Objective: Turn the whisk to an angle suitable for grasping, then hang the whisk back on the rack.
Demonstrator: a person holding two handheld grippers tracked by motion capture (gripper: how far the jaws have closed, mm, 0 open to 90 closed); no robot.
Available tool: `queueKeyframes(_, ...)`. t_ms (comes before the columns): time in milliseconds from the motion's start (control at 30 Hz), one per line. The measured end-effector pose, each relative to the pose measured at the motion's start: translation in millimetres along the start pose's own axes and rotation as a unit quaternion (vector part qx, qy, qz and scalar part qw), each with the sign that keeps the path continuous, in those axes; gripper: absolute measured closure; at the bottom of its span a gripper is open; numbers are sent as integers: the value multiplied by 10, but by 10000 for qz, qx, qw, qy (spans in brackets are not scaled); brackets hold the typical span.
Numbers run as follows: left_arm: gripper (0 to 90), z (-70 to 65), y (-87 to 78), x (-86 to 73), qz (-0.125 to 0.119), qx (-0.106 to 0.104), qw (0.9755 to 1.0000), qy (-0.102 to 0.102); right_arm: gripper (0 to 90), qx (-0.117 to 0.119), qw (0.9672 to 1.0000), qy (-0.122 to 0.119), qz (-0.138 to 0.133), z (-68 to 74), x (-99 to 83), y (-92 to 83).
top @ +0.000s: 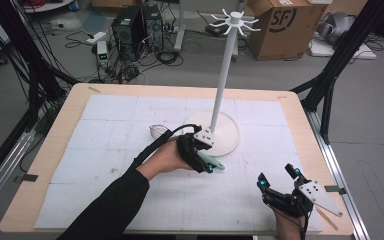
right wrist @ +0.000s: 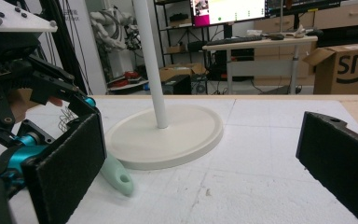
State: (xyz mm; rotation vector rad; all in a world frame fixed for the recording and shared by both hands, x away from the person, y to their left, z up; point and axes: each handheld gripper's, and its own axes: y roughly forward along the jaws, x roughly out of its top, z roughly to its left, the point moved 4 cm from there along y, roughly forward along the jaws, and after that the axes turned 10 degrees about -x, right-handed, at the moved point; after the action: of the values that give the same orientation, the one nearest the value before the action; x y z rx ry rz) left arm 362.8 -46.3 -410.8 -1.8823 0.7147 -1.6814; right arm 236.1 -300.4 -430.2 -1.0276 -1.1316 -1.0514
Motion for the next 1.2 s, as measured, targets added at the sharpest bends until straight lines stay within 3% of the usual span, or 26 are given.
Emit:
queueKeyframes(400, 255, 79, -80, -20, -149, 73, 9998, -92, 4, -3, 10000, 8, -14, -4, 2, 1)
queueKeyframes(933, 270, 103, -88, -39, -130, -1, 9999, 37, 4, 38, 10000, -16, -13, 17, 1, 23)
queueKeyframes(1100, 275, 163, -53, -83, 274, -37, 9993, 254, 4, 29, 10000, 25, -13, 10, 4, 16)
queueKeyframes(1200, 298, 180, -23, -74, 269, -184, 9988, 361, 4, 22, 10000, 27, -23, 7, 4, 21)
